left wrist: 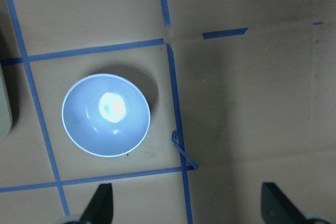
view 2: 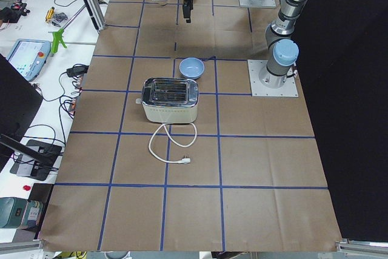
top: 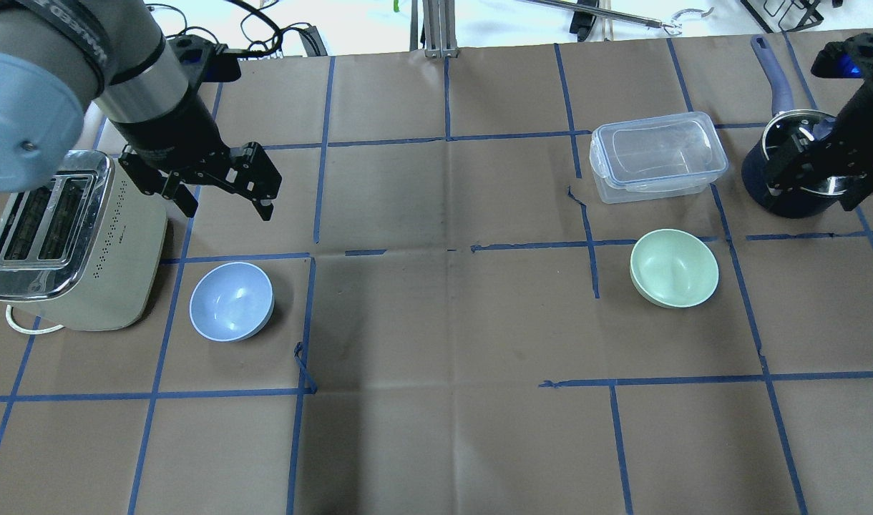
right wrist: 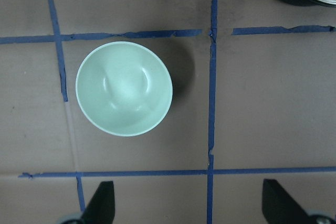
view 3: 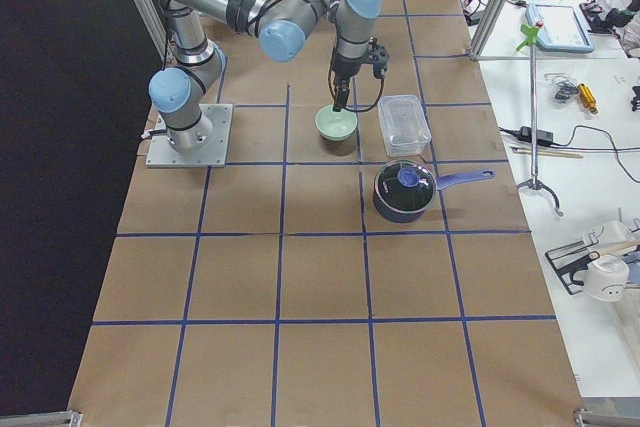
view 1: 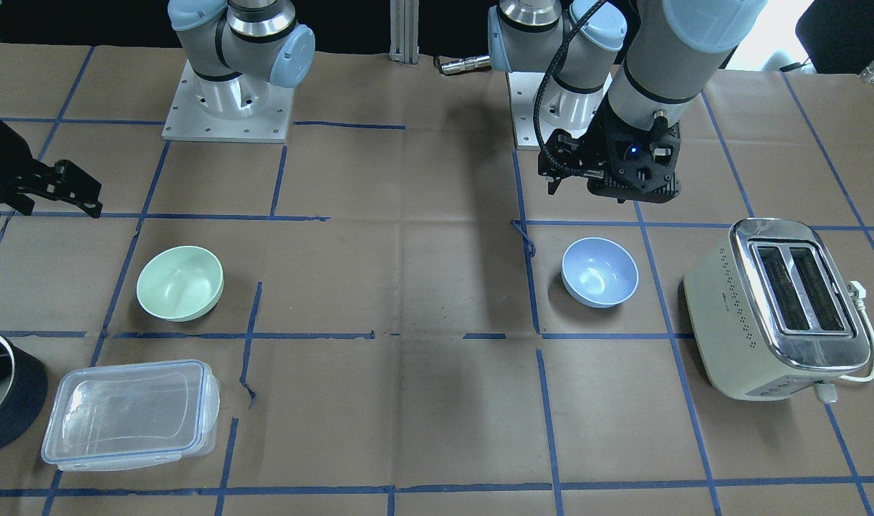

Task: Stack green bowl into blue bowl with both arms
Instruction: 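Lower both grippers and grasp the rims of the blue and green bowls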

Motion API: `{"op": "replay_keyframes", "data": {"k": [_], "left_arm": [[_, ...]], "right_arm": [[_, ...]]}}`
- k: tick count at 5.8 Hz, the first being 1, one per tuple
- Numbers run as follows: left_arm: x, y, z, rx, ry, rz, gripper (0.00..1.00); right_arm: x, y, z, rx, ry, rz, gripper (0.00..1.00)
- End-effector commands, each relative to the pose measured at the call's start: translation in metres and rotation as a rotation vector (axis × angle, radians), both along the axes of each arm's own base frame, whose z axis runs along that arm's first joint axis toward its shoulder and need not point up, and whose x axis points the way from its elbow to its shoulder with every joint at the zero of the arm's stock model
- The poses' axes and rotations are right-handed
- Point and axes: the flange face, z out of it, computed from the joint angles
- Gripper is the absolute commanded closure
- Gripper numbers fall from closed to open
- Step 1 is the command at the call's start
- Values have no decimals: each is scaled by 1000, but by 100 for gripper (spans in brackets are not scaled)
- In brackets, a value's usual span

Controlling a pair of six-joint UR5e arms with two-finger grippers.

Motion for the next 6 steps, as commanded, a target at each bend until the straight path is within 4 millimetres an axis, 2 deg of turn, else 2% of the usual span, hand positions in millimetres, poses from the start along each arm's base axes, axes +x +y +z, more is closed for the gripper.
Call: {"op": "replay_keyframes", "data": {"k": [1, 2, 3, 4, 5, 6], "left_arm": [[34, 19, -97, 20, 15, 15, 4], [33, 32, -134, 7, 12, 15, 4], [33, 33, -171, 10, 8, 13, 4], [33, 28, -195, 25, 7, 17, 4], [34, 23, -209, 42, -2, 11, 11], [37, 20, -219, 56, -23, 8, 21]], "right_arm": [[39, -17, -66, -30, 18, 3, 0], [44, -19, -108, -3, 11, 26, 0], [45, -10, -141, -7, 15, 30, 0], [49, 8, -165, 1, 14, 27, 0], [47, 12, -170, -20, 24, 58, 0], [41, 13, -167, -27, 27, 52, 0]]}}
